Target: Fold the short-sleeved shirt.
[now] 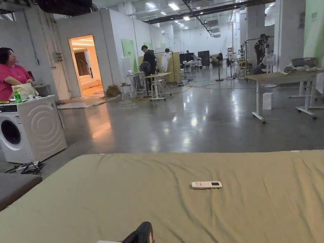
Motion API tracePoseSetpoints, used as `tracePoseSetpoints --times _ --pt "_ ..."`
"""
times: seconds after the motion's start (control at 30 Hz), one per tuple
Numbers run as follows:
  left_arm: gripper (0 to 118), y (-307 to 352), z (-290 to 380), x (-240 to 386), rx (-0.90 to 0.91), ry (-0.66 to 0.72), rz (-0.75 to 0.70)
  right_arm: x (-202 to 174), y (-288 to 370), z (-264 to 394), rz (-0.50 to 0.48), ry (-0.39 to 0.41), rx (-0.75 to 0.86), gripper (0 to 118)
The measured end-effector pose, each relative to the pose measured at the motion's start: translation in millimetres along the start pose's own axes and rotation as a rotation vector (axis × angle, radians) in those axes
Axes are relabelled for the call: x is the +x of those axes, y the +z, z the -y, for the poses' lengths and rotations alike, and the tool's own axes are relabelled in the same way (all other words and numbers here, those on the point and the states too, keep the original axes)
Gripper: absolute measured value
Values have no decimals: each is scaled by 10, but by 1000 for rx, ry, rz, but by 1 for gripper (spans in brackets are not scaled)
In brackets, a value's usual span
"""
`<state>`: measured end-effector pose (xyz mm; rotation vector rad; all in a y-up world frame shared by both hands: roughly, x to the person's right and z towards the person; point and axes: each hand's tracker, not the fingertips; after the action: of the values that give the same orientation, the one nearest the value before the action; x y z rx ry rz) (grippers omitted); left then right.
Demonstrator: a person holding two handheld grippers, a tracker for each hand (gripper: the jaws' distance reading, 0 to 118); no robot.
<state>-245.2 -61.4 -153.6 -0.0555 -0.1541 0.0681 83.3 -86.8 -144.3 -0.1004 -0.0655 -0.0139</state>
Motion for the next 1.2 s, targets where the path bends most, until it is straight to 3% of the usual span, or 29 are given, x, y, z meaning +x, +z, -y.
tracePoseSetpoints --times 0.27,0.33,0.37,0.43,0.47,0.63,0.8,1.03,1.2 --pt "1 -53 47 -134 -46 0 -2 24 -41 62 -4 -35 -54 0" --pt "6 -82 67 -290 -93 32 17 53 -22 71 -3 -40 -60 0" --pt "22 -94 92 -385 -115 53 21 69 -12 76 -6 -44 -65 0" --pt "69 -102 135 -586 -142 49 -39 112 25 105 -11 -49 -71 0" --pt "78 -108 148 -697 -172 21 -64 124 37 124 -13 -48 -75 0" --pt "81 -136 303 -1200 -306 -45 -168 184 22 234 -18 -79 -109 0" --pt "81 -268 558 -1638 -379 40 -184 182 -71 338 -35 -100 -157 0" --pt "81 -998 1210 -2263 -646 108 -235 126 -185 475 -47 -71 -229 0" --pt "81 -1516 1719 -2550 -702 89 -247 118 -363 621 -42 -71 -326 0"
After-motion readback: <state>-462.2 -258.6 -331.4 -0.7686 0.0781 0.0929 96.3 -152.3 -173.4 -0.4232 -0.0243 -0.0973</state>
